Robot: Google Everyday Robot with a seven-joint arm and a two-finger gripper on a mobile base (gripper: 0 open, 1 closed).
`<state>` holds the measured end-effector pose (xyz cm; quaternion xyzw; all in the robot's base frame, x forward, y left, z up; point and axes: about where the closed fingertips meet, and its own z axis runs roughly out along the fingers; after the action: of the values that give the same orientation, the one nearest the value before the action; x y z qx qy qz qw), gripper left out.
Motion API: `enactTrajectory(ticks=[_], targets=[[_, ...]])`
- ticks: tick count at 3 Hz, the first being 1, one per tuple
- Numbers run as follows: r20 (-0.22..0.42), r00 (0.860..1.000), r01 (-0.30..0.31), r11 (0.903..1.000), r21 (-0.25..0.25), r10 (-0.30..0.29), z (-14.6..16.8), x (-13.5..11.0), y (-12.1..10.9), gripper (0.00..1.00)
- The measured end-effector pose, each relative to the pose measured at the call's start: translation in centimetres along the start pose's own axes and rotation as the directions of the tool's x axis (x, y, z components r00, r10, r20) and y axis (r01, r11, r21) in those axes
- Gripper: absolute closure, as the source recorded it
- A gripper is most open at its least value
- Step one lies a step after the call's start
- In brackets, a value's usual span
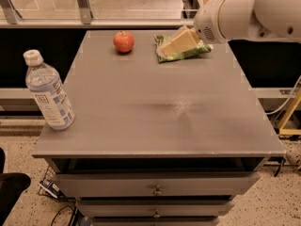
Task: Move apple near blue plastic bottle
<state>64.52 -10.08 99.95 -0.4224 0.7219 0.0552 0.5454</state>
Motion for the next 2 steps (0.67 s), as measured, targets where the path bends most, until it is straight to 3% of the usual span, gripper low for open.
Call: enactTrajectory(ticks=[1,2], targets=[[0.04,0.997,-0.067,0.9967,0.045,0.065,6.4,0.3,-2.6,0.0],[0.06,0.992,-0.113,0.992,0.057,0.109,11.5,0.5,-3.8,0.0]])
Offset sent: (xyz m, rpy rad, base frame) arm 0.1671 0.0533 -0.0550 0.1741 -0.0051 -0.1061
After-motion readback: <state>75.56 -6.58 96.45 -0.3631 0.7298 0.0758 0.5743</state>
